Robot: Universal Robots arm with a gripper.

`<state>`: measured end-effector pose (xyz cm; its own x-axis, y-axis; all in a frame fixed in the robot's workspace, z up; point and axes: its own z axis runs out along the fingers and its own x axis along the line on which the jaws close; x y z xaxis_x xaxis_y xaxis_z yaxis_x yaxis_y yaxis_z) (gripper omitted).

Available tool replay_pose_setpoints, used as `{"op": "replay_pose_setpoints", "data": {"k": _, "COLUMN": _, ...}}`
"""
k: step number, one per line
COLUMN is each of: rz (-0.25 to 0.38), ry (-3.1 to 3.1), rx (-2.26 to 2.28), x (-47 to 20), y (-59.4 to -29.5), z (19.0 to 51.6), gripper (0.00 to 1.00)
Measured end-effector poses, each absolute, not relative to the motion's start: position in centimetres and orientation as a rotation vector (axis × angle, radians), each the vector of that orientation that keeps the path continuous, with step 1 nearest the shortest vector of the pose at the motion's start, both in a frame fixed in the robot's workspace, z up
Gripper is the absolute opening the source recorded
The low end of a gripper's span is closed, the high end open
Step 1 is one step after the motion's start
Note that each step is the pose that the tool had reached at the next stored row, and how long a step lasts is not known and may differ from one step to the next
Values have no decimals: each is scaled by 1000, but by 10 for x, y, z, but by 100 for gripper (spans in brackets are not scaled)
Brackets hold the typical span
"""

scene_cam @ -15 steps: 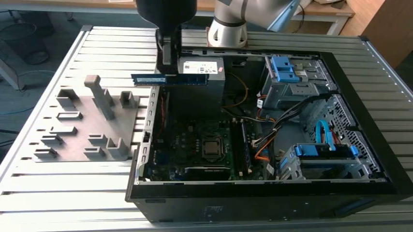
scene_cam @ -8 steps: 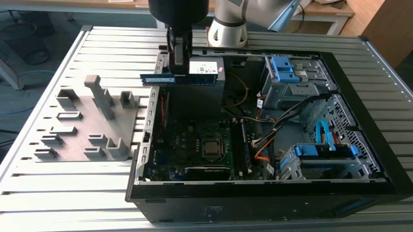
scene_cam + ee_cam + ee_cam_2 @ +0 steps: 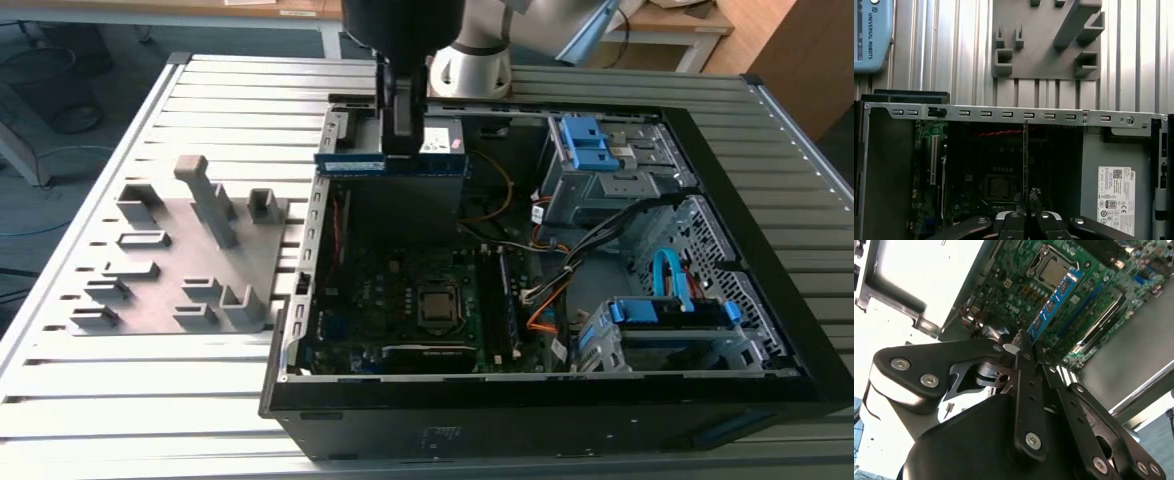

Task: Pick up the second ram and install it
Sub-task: 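Pick up the second ram and move it above second insertion slot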

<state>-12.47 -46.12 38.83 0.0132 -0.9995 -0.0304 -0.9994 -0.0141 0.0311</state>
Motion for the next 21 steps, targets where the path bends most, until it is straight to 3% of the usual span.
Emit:
{"op": "replay_pose_setpoints", "data": {"k": 8, "rz": -114, "ry": -2223, "rx": 2254, "x": -116, "y": -461, "z": 381, "gripper": 14}}
{"op": "replay_pose_setpoints", "data": {"k": 21, "rz": -114, "ry": -2228, "rx": 2249, "x": -104, "y": -461, "z": 358, "gripper": 14}}
